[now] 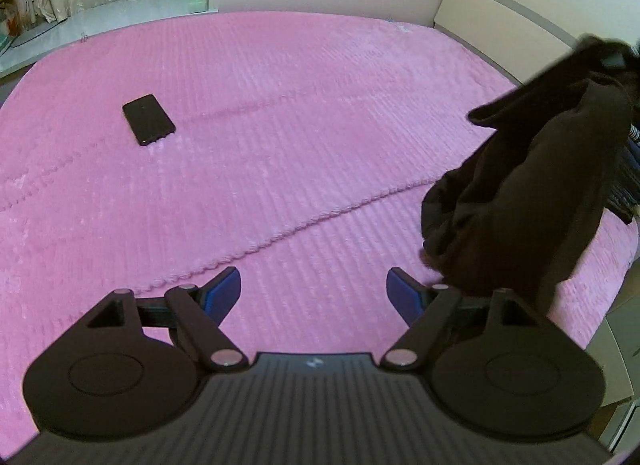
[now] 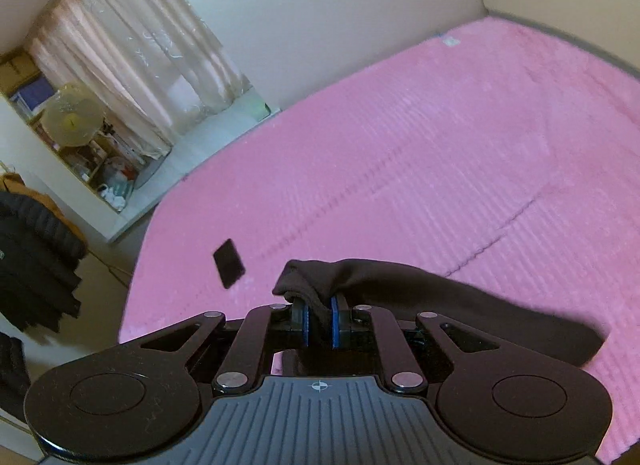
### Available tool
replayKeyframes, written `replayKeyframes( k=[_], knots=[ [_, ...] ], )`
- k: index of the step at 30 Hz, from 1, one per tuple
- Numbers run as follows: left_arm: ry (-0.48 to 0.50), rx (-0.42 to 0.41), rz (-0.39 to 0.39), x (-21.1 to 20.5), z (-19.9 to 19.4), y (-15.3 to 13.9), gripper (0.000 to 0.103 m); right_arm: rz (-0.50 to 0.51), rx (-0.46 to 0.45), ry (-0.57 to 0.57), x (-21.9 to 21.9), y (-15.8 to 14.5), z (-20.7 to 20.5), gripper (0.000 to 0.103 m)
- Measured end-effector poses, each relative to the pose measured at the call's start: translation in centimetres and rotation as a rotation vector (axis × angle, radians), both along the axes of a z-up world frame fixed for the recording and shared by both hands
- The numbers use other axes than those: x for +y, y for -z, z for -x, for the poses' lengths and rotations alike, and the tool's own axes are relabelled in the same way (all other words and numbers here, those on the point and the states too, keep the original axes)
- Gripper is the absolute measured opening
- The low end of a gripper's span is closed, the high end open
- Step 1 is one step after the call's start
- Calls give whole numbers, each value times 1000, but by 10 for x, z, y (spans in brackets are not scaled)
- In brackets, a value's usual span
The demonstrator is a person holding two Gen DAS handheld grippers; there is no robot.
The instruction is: Fold clothes
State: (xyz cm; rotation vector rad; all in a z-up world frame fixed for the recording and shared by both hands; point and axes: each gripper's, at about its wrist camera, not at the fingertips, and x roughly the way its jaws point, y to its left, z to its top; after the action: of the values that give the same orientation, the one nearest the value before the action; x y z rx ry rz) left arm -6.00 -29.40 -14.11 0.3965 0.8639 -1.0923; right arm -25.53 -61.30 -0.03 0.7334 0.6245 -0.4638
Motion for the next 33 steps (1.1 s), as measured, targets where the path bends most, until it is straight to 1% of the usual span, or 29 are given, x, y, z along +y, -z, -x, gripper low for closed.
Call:
replayKeyframes(
  k=[2,3,5,6,8,10,12,13,14,15,16,19,20,22,23,25,26,27,28,29,30,31,33],
  knots=[
    [8,-7,-11,6,-5,0,77,-33,47,56,3,15,21,8],
    [13,-13,-18,8,-6,2,77,-44,93,92,4,25,34,8],
    [22,-14,-33,11,-7,6,77,-40,216,140,4,44,59,9],
    [26,-11,-45,10,-5,9,77,-56,294,151,2,56,71,9],
    [27,-2,-72,3,-3,16,77,-113,449,136,-4,83,90,9],
    [36,17,-82,-8,6,20,77,-93,533,91,-10,96,94,9],
    [49,49,-62,-23,13,22,77,-34,535,52,-17,97,89,10],
    [52,63,-55,-31,18,24,77,9,519,28,-20,95,82,28],
    [51,81,-56,-44,25,29,77,57,497,1,-24,92,72,59],
    [50,99,-56,-56,31,34,77,113,466,-41,-30,89,60,75],
    [49,117,-56,-68,37,39,77,156,434,-86,-35,85,49,83],
    [74,174,-60,-110,60,57,77,223,330,-218,-63,86,10,83],
    [86,180,-60,-123,70,62,77,225,325,-268,-75,93,-8,83],
    [107,188,-58,-144,87,69,77,213,342,-383,-100,114,-47,83],
    [111,193,-54,-150,94,70,77,195,374,-442,-113,130,-69,83],
    [100,191,-55,-153,103,69,77,124,502,-573,-134,174,-113,83],
    [88,187,-59,-154,107,68,77,83,556,-625,-141,197,-130,82],
    [70,180,-63,-153,109,66,77,43,587,-653,-149,216,-141,75],
    [52,179,-68,-150,108,64,77,-2,593,-665,-157,227,-144,17],
    [33,177,-74,-147,107,61,77,-49,592,-672,-165,235,-143,2],
    [14,176,-83,-145,104,58,77,-97,589,-679,-173,243,-141,2],
    [0,173,-87,-144,102,55,77,-95,540,-650,-183,231,-132,2],
    [-20,159,-86,-146,97,47,77,-41,395,-555,-207,188,-104,2]
  ],
)
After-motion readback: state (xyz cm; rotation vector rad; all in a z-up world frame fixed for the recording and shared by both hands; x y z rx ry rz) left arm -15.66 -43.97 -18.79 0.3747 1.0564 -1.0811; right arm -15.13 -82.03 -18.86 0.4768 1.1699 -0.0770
